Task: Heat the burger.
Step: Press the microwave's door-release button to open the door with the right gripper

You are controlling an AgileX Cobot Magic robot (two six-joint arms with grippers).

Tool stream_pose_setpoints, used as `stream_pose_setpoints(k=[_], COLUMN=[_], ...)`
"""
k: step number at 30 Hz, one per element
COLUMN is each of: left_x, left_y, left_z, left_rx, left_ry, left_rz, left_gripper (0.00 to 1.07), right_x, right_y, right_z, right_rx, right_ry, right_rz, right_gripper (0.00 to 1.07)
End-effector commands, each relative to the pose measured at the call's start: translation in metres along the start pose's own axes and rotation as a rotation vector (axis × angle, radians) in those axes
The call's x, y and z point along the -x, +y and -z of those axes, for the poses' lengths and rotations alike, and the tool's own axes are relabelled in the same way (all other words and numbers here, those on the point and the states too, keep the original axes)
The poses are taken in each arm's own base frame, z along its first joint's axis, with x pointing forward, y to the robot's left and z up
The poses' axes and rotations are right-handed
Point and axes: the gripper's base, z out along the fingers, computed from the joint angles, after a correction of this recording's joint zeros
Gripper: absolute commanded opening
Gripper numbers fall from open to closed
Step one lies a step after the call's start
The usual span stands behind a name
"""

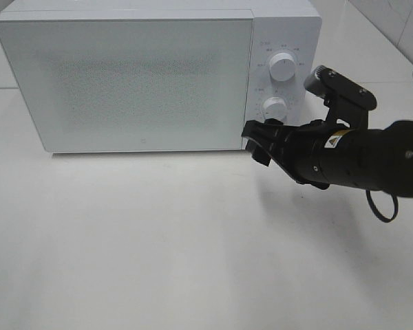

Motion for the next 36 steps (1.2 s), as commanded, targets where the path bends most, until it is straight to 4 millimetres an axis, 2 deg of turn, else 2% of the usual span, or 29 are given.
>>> stream_pose_setpoints(k=[1,8,12,14,15,16,18,19,20,21,23,24,25,26,28,29,30,31,33,35,36], left_x=[-0.001,-0.001,-0.001,-0.001,-0.001,-0.001,-0.001,-0.001,-0.001,-0.001,-0.001,-0.001,-0.001,-0.001,-0.001,-0.001,-0.001,-0.001,-0.001,-0.001,-0.001], left_y=[0.0,0.0,0.0,0.0,0.0,0.0,0.0,0.0,0.0,0.0,0.0,0.0,0.0,0.0,0.0,0.0,0.0,0.0,0.0,0.0,0.0], left_z=[0.001,0.001,0.001,0.001,0.001,0.001,0.001,0.001,0.001,0.001,0.001,0.001,0.001,0.001,0.001,0.001,0.001,0.001,0.001,0.001,0.001], left_rx=[-0.003,-0.003,-0.003,-0.003,-0.003,-0.003,-0.003,-0.003,-0.003,-0.003,-0.003,-0.003,-0.003,-0.003,-0.003,-0.003,-0.003,-0.003,-0.003,-0.003,-0.003], left_ry=[-0.025,-0.025,-0.025,-0.025,-0.025,-0.025,-0.025,-0.025,-0.025,-0.025,-0.025,-0.025,-0.025,-0.025,-0.025,-0.025,-0.025,-0.025,-0.025,-0.025,-0.025], left_rz=[0.01,0.01,0.01,0.01,0.01,0.01,0.01,0.01,0.01,0.01,0.01,0.01,0.01,0.01,0.01,0.01,0.01,0.01,0.01,0.01,0.01], left_gripper=[0.97,0.97,0.97,0.97,0.97,0.97,0.97,0.97,0.97,0.97,0.97,0.97,0.97,0.97,0.97,0.97,0.97,0.97,0.97,0.97,0.97], right_x=[0.007,0.025,0.032,0.041,0.041,0.045,0.047,0.049,0.049,0.052,0.052,0.055,0.055,0.057,0.057,0.057,0.057,0.057,0.057,0.055,0.055], right_y=[0.002,0.001,0.002,0.003,0.003,0.003,0.003,0.004,0.004,0.005,0.005,0.006,0.006,0.006,0.006,0.005,0.005,0.004,0.004,0.0,0.0], right_z=[0.005,0.018,0.027,0.043,0.043,0.054,0.061,0.074,0.074,0.088,0.094,0.108,0.108,0.122,0.128,0.142,0.142,0.154,0.159,0.175,0.175], right_rx=[-0.002,-0.014,-0.056,-0.102,-0.102,-0.124,-0.126,-0.129,-0.129,-0.128,-0.127,-0.123,-0.123,-0.12,-0.12,-0.12,-0.12,-0.118,-0.115,-0.113,-0.113], right_ry=[0.082,0.326,0.393,0.412,0.412,0.416,0.409,0.407,0.407,0.4,0.395,0.378,0.378,0.359,0.354,0.345,0.345,0.335,0.329,0.301,0.301], right_rz=[0.161,0.428,0.498,0.545,0.545,0.565,0.572,0.576,0.576,0.575,0.575,0.576,0.576,0.58,0.58,0.581,0.581,0.585,0.589,0.6,0.6], right_gripper=[0.7,0.7,0.7,0.7,0.7,0.7,0.7,0.7,0.7,0.7,0.7,0.7,0.7,0.7,0.7,0.7,0.7,0.7,0.7,0.7,0.7])
